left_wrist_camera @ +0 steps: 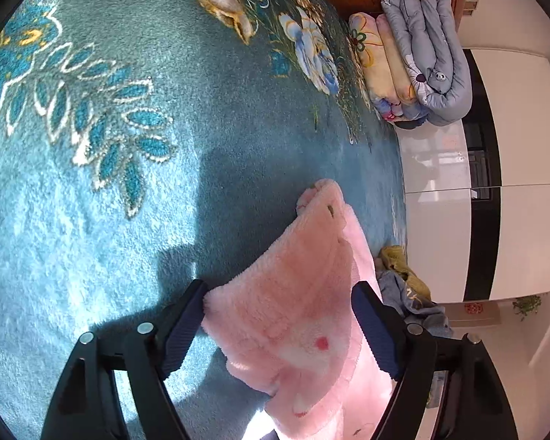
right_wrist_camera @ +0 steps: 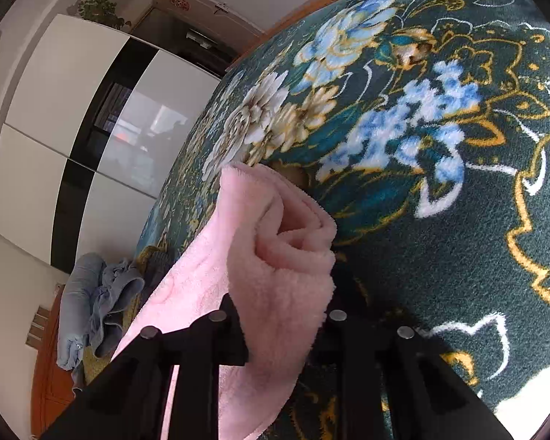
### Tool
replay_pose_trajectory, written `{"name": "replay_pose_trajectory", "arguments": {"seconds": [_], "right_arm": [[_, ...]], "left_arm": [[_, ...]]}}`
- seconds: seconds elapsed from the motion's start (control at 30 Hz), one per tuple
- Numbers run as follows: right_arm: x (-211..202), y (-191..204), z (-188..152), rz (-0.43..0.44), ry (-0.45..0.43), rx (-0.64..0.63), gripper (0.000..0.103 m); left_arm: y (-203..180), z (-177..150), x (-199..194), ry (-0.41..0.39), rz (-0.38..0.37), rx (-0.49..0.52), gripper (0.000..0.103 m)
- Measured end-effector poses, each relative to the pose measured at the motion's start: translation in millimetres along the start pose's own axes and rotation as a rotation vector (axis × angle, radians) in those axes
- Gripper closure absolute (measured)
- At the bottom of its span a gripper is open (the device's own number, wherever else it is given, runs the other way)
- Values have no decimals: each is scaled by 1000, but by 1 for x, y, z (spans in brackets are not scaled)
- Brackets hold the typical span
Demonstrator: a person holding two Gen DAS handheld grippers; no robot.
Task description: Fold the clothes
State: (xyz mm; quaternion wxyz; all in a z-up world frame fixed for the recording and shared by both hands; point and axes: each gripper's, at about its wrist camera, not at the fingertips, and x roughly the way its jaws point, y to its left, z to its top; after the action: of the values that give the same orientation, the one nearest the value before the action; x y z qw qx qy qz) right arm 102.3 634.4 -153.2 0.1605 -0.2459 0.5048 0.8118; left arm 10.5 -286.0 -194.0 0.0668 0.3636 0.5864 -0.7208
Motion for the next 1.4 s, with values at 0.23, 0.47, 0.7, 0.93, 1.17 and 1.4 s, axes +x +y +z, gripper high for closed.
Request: {"name": "replay_pose_trajectory", "arguments": {"seconds": [0.23,0.47,0.7,0.93,1.17,1.4], "right_arm": [[-11,36,11,-23,-11,-71,92],[-87,81,33,187,-101,-104,93],[-117,21,-5,177,-22,-160,93],[-101,-45,-29,89,49,-21,93],[-119,-1,-32,22,10,-125,93],[-156,136,-81,-28,-50,-519,92]], "left_arm": [[-21,11,-2,-30,69,58,82],[-86,33,-96,-128,-146,249,89],[2,21,-130,-101,2,375,88],[93,12,-120,-15,-48,112,88],[93,8,-130,-10,-40,121,75],[98,3,-145,-27,-9,131,47]]}}
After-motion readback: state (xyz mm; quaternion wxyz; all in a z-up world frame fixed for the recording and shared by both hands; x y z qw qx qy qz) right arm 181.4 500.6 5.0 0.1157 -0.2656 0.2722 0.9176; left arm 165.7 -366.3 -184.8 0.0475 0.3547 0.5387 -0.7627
